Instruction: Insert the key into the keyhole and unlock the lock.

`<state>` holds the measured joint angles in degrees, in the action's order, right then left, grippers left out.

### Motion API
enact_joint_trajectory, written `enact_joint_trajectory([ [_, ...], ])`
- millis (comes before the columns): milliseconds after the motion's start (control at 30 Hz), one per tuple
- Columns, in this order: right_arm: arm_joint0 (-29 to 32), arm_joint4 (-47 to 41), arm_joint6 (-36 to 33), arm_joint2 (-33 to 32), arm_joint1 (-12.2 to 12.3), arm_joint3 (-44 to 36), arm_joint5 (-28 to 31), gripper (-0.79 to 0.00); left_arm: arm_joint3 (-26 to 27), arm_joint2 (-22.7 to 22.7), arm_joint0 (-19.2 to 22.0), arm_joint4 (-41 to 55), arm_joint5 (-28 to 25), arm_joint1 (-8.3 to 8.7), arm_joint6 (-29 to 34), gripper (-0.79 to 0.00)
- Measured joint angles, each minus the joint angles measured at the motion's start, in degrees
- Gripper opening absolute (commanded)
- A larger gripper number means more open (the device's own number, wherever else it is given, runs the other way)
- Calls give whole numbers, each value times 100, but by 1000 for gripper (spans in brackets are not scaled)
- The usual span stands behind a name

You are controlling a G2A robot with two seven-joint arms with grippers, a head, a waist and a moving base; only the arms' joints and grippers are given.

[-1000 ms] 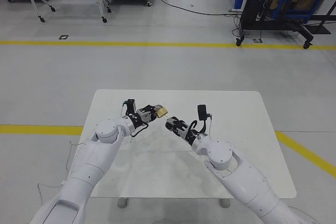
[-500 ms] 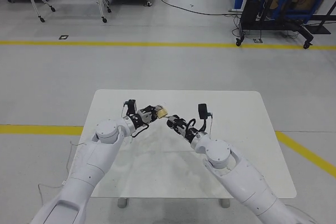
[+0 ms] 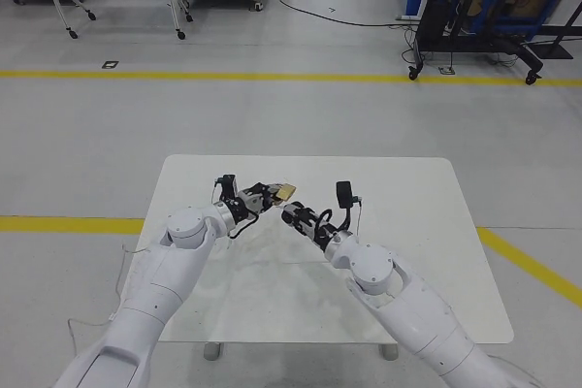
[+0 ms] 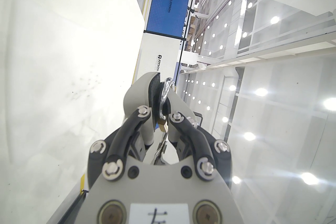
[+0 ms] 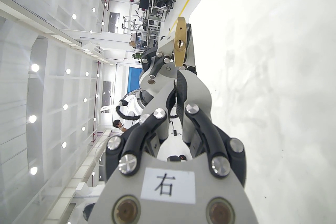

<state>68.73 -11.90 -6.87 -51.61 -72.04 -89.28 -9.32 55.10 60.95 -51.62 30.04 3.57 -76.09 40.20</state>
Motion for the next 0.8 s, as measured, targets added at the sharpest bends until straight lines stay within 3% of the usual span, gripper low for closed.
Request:
enact_joint_trajectory([
  [200,178,427,390,-189,12,-168,271,-785,-41,69,1,223,167,-23,-77,-785],
  [533,192,437,400,-204,13,-178,289,-785,-53,139,-2,348,230,-26,-146,-785],
  [700,348,1285,1091,-85,-7,-379,-77,-785,217,184,-165,233,92,-6,-249,-785],
  [800,349,1509,1156,-26,-38,-439,-323,-785,321,187,-222,159,85,3,-242,-785],
])
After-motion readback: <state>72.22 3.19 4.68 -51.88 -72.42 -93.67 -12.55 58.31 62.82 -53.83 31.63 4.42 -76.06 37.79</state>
